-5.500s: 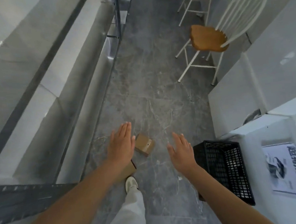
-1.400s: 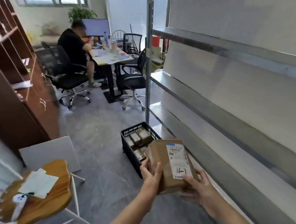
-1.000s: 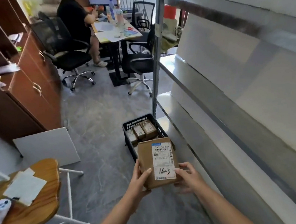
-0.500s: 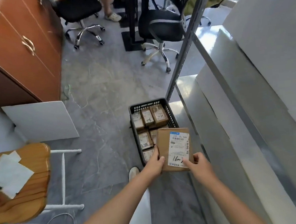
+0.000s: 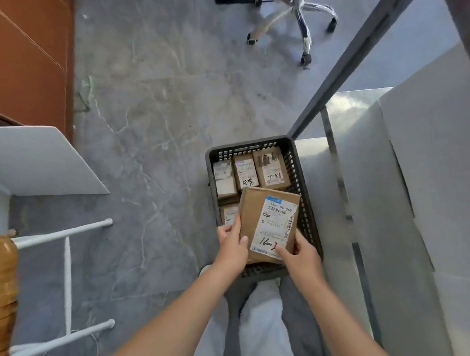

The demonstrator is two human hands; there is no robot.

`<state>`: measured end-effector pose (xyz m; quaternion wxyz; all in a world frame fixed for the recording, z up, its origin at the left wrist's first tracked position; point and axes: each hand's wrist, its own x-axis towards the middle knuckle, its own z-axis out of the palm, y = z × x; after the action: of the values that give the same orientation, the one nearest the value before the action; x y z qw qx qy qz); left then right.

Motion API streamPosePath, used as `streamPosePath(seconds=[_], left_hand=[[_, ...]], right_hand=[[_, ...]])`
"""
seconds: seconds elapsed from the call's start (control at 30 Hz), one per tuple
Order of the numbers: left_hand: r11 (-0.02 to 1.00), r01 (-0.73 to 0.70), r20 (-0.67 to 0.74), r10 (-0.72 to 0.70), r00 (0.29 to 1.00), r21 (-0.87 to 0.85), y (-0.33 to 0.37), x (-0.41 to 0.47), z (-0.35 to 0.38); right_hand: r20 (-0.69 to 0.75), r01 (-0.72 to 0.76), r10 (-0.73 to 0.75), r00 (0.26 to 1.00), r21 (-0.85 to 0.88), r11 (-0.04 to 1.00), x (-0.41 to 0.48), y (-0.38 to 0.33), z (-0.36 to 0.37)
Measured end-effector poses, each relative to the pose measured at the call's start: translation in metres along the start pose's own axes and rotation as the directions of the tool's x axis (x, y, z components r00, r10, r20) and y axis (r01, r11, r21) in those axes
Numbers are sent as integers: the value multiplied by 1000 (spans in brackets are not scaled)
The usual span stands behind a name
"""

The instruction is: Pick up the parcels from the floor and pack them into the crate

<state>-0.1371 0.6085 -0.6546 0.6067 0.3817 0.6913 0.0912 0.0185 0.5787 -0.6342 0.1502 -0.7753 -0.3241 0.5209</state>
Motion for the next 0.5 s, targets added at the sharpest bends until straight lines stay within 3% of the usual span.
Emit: streamPosePath(seconds=[0.23, 0.37, 0.5], left_hand=[[994, 99, -113, -95, 989, 34, -64, 121, 44], [982, 173, -129, -162, 978, 82, -101, 159, 72], [984, 177, -198, -173, 965, -2, -125, 184, 81]], right_hand=[[115, -27, 30, 993, -24, 999, 126, 54, 35], [165, -66, 98, 981, -189, 980, 188, 93, 58], [209, -6, 50, 977, -206, 978, 223, 105, 89]])
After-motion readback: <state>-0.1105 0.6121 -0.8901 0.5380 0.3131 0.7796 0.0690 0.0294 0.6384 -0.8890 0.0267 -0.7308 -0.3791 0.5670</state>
